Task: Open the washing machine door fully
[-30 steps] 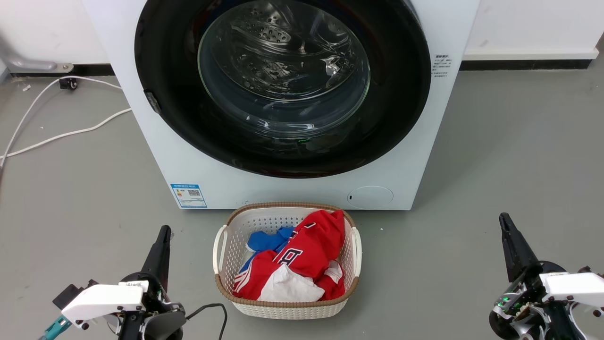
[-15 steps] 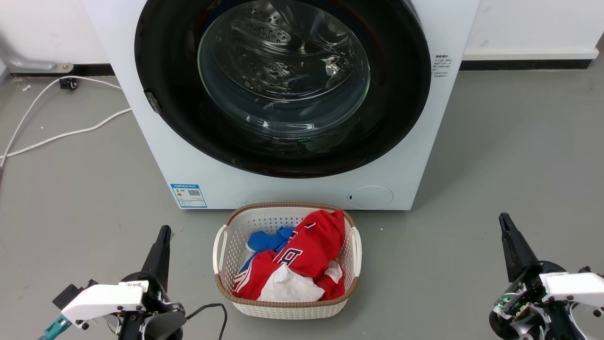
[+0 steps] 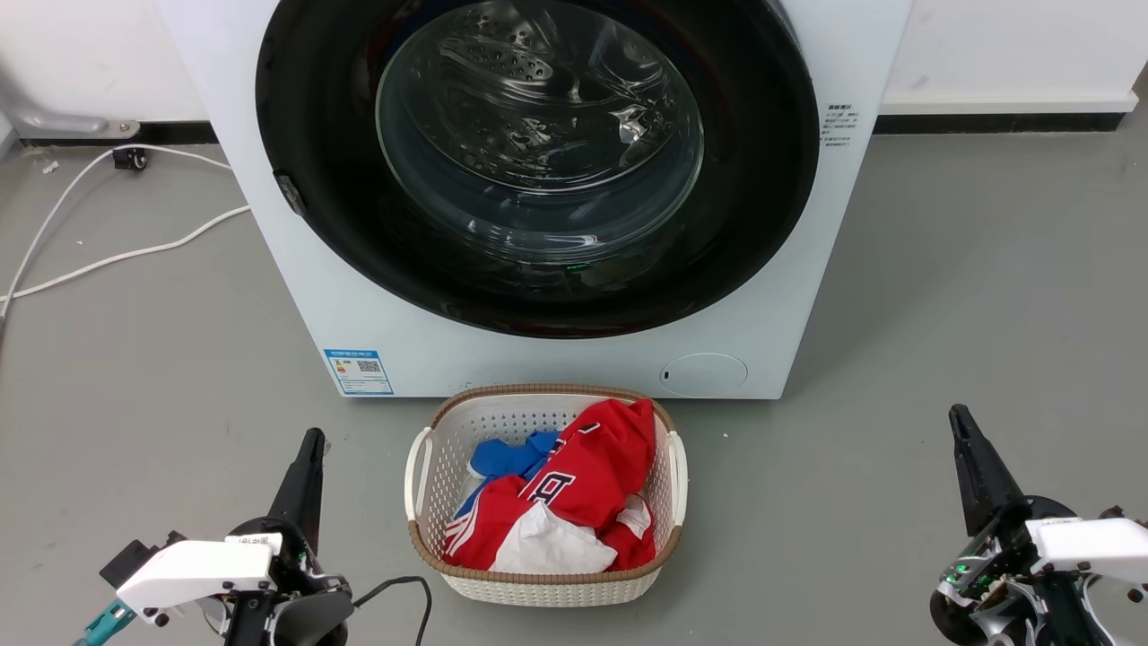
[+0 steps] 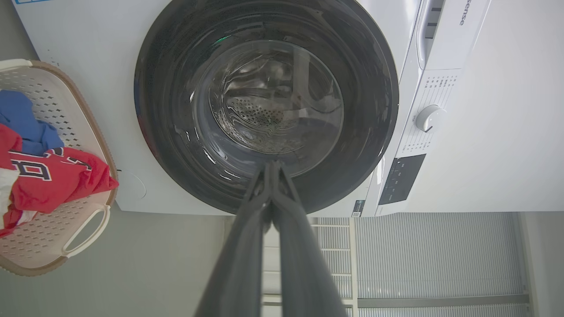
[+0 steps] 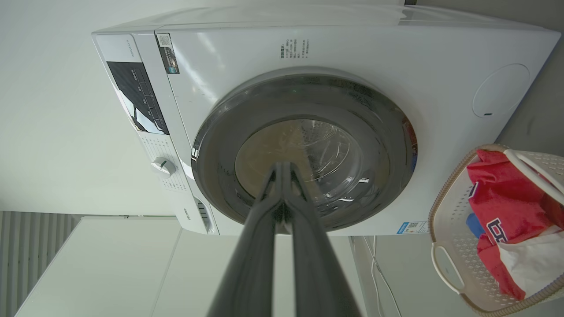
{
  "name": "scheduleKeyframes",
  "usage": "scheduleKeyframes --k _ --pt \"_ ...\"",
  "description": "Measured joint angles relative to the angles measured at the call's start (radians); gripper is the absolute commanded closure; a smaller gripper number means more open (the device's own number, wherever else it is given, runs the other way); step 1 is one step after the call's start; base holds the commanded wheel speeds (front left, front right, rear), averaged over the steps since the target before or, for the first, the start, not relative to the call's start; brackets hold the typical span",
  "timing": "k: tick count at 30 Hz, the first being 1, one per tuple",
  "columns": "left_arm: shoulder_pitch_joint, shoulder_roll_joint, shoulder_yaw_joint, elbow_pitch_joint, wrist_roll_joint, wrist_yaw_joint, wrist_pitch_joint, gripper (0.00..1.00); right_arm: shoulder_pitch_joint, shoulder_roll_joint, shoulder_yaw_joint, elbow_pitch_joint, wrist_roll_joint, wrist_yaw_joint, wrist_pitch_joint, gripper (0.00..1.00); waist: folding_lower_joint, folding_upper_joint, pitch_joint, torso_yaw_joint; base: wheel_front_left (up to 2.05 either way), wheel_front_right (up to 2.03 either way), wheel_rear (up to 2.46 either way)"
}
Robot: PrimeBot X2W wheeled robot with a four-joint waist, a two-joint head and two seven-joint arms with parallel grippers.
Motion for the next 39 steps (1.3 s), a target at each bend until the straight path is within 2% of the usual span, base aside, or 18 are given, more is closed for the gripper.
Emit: scheduleKeyframes --k 6,7,14,22,37,39 --pt "0.0 0.0 0.0 0.0 0.0 0.0 0.0 1.0 0.0 0.001 -0.001 0.0 0.0 0.0 0.0 1.0 0.0 0.0 0.0 0.0 0.0 0.0 0.0" --pt "0.002 0.0 0.0 0.004 0.0 0.0 0.0 0.0 0.002 0.001 -0.001 0.003 0.0 0.0 0.0 0.0 0.0 0.0 0.0 0.0 0.0 0.0 0.0" --pt "0.026 -0.004 -0.034 0.018 0.002 0.001 -0.02 0.0 0.031 0.005 0.01 0.009 -0.001 0.0 -0.02 0.0 0.0 0.0 0.0 0.0 0.0 0.0 0.0" --pt "0.026 -0.002 -0.092 -0.02 0.082 0.001 -0.072 0.0 0.045 0.002 0.042 -0.027 -0.079 0.0 -0.068 0.0 0.0 0.0 -0.001 -0.001 0.0 0.0 0.0" --pt "0.027 0.001 -0.133 -0.097 0.393 0.001 -0.128 0.0 0.056 -0.017 0.068 -0.076 -0.408 0.0 -0.125 0.0 0.0 0.0 -0.004 0.001 0.0 0.0 0.0" --pt "0.027 0.005 -0.147 -0.114 0.461 0.001 -0.141 0.0 0.062 -0.017 0.069 -0.086 -0.488 0.0 -0.134 0.0 0.0 0.0 -0.005 0.001 0.0 0.0 0.0"
